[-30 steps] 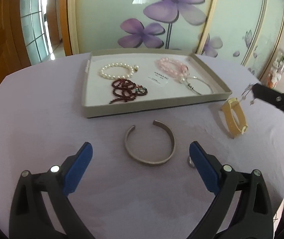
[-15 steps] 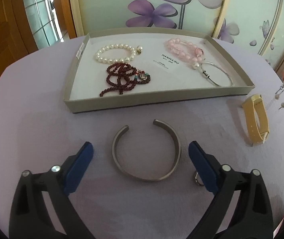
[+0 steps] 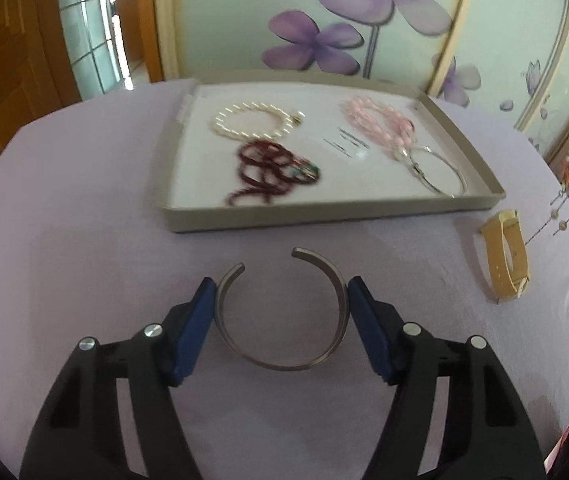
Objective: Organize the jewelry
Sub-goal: 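Lift the earring with the right gripper while the left gripper grasps the engraved silver cuff, then place the earring in the tray with the right gripper while the left gripper lifts the cuff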
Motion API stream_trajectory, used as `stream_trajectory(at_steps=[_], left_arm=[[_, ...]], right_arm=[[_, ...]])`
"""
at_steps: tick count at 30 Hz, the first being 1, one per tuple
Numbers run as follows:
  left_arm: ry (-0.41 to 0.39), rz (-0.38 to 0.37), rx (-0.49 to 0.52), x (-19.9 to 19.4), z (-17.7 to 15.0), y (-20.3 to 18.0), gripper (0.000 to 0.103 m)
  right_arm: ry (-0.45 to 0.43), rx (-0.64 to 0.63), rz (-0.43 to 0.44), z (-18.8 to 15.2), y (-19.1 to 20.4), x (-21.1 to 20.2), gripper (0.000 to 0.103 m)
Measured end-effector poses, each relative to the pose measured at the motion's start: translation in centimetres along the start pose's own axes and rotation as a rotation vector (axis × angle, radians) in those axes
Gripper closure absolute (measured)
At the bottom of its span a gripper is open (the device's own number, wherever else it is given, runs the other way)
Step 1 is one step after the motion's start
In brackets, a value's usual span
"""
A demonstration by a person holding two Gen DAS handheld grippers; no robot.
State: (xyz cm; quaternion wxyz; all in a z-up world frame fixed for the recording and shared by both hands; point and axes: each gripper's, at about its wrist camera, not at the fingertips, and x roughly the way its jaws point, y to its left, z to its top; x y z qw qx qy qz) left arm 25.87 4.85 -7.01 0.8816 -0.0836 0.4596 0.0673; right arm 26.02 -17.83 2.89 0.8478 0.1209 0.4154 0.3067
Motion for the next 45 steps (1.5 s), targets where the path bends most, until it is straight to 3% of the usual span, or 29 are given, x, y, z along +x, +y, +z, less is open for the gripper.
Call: stream_trajectory(at_steps=[16, 30, 37, 45], left_arm=[[-0.147, 0.011, -0.076, -7.0, 1.2, 4.7, 0.036], [-0.154, -0.003, -0.082, -6.6, 1.1, 4.9, 0.036], [-0.158, -0.016, -0.092, -5.6, 2.0, 4.9, 0.036], [-0.159, -0.048, -0.099, -4.1, 3.1, 4.6, 0.036]], right_arm=[[-0.028, -0.043, -0.015, 1.2, 1.9, -0.3, 0.094], [-0.018, -0.06, -0.07, 1.8, 1.7, 1.4, 0.094], [-0.026, -0.096, -0.189, 4.2, 0.8, 5.5, 0.094], [-0.019, -0.071, -0.217, 6.4, -0.6, 9.5, 0.094]])
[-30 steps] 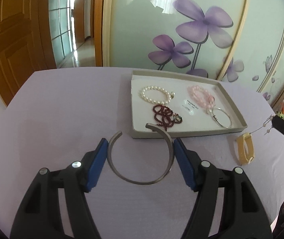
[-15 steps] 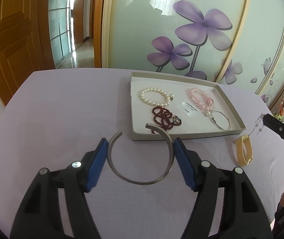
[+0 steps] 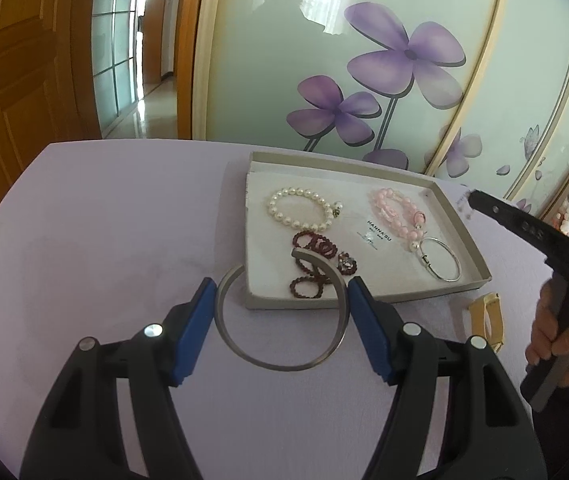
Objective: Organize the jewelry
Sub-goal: 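Place the earring in the tray with the right gripper while the left gripper lifts the cuff, then lower the silver cuff into the tray and open the left gripper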
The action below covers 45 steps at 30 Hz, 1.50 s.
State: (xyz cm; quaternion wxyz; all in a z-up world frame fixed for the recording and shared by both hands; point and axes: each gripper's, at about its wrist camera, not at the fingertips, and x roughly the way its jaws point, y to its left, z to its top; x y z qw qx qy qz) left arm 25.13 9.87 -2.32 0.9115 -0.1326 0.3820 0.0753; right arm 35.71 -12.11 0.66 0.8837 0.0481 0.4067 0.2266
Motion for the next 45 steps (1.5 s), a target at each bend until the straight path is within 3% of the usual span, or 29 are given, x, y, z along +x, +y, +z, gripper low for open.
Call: stream_trajectory(at_steps=[8, 12, 17, 21, 26, 31, 45], left_arm=[[-0.026, -0.05, -0.065, 0.3, 0.9, 0.8, 0.036], [-0.034, -0.045, -0.058, 0.3, 1.5, 0.6, 0.036], [-0.033, -0.069, -0.085, 1.4, 2.2, -0.1, 0.036], [-0.028, -0.091, -0.101, 2.9, 3.2, -1.6, 0.036], [-0.032, -0.087, -0.086, 5.0, 5.0, -4.2, 0.036], [-0.021, -0.107, -0.111, 7.3, 5.9, -5.0, 0.036], [0.005, -0.154, -0.062, 10.0, 5.1, -4.9, 0.036]], right_arm=[[-0.031, 0.042, -0.006, 0.4, -0.3, 0.2, 0.092], [-0.038, 0.054, -0.017, 0.1, -0.8, -0.1, 0.06], [-0.115, 0.071, -0.038, 0.0, -1.5, -1.7, 0.059], [-0.175, 0.06, -0.05, -0.1, -2.0, -2.9, 0.051], [-0.253, 0.008, -0.129, -0.5, -2.4, -3.6, 0.047], [-0.234, 0.093, -0.099, -0.2, -4.6, -3.2, 0.043], [-0.18, 0.071, -0.114, -1.2, -4.0, -1.8, 0.038]])
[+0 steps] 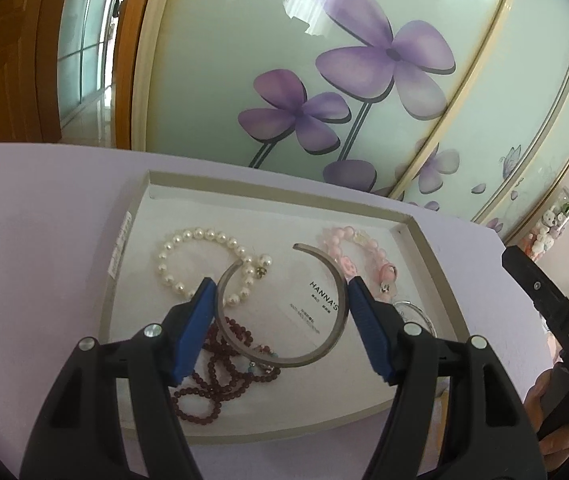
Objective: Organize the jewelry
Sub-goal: 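Lower the silver cuff into the tray and open the left gripper, then grasp the yellow strap watch with the right gripper while the left gripper grasps the silver ring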
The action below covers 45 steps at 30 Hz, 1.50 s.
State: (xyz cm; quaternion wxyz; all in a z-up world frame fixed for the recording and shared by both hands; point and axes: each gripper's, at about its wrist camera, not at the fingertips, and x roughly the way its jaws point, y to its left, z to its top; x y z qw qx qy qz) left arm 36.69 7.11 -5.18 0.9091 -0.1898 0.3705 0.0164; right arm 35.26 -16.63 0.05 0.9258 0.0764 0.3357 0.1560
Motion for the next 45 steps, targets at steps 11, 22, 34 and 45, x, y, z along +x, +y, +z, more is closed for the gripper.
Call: stream_trajectory(at_steps=[11, 22, 34, 45], left_arm=[[0.02, -0.038, -0.005, 0.8, -0.5, 0.0, 0.036], [-0.01, -0.023, -0.008, 0.0, -0.5, -0.2, 0.026], [-0.023, 0.033, -0.002, -0.3, -0.5, -0.2, 0.026], [-0.027, 0.12, 0.014, -4.4, -2.3, 0.8, 0.025]], right_arm=[[0.014, -0.001, 0.001, -0.2, 0.1, 0.1, 0.037], [0.019, -0.01, -0.002, -0.3, 0.4, 0.4, 0.037], [0.017, -0.013, -0.003, -0.4, 0.5, 0.5, 0.037], [0.01, -0.047, 0.008, -0.4, 2.0, -0.4, 0.037]])
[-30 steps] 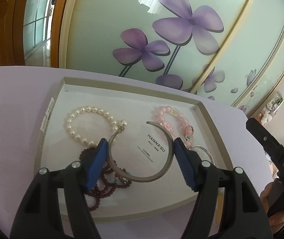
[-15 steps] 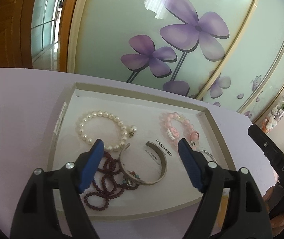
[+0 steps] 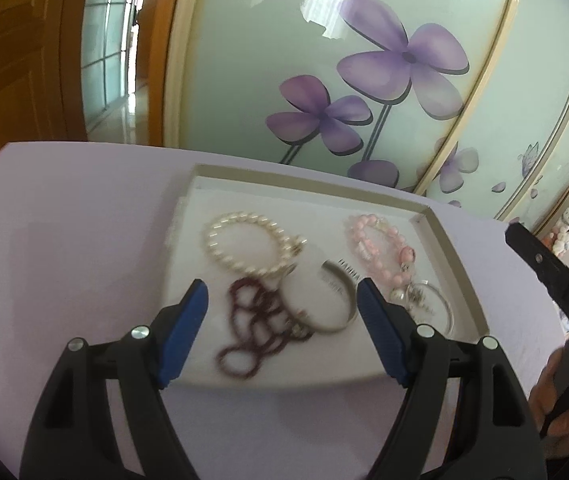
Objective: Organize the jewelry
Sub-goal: 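Grasp the yellow strap watch with the right gripper while the left gripper grasps the silver ring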
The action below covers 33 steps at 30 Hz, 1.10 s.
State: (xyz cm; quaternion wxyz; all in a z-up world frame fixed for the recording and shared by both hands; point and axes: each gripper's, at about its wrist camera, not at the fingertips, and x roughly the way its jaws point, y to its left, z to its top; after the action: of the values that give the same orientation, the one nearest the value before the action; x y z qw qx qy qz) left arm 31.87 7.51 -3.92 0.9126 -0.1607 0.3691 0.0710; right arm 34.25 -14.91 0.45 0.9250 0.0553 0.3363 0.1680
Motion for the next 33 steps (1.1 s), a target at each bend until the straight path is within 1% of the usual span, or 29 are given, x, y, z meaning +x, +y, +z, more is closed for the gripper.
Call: stream_trajectory(at_steps=[4, 6, 7, 11, 13, 15, 18, 22, 25, 29, 33], left_arm=[[-0.017, 0.058, 0.014, -3.2, -1.7, 1.4, 0.022], [-0.021, 0.064, 0.01, -4.6, -2.7, 2.0, 0.021], [-0.022, 0.062, 0.004, -5.4, -3.3, 2.3, 0.02], [-0.044, 0.056, 0.008, -8.1, -5.5, 2.9, 0.014], [-0.073, 0.042, 0.015, -9.1, -6.5, 3.0, 0.009], [-0.095, 0.018, 0.011, -9.4, -7.4, 3.1, 0.006], [-0.057, 0.014, 0.0, -9.1, -8.2, 3.2, 0.006], [-0.062, 0.022, 0.004, -9.7, -8.6, 3.2, 0.006], [-0.059, 0.026, 0.009, -9.9, -8.8, 3.1, 0.006], [-0.048, 0.034, 0.021, -9.8, -9.2, 3.0, 0.006], [-0.042, 0.032, 0.025, -9.7, -9.5, 3.0, 0.006]], right_arm=[[0.038, -0.024, 0.005, -1.1, 0.6, -1.3, 0.037], [0.054, -0.033, -0.01, -1.9, 0.5, -2.2, 0.037], [0.062, -0.036, -0.021, -2.3, 0.3, -2.7, 0.032], [0.101, -0.033, -0.055, -4.4, -0.7, -4.5, 0.027], [0.109, -0.025, -0.066, -5.6, -1.2, -5.3, 0.019], [0.112, -0.017, -0.077, -6.3, -1.5, -5.5, 0.019], [0.151, -0.013, -0.079, -7.2, -1.4, -5.4, 0.017], [0.178, -0.044, -0.09, -8.0, -0.7, -5.3, 0.011], [0.207, -0.056, -0.108, -8.4, -0.4, -4.8, 0.011], [0.258, -0.048, -0.112, -9.0, -0.3, -3.9, 0.011], [0.271, -0.039, -0.112, -9.4, -0.5, -3.5, 0.011]])
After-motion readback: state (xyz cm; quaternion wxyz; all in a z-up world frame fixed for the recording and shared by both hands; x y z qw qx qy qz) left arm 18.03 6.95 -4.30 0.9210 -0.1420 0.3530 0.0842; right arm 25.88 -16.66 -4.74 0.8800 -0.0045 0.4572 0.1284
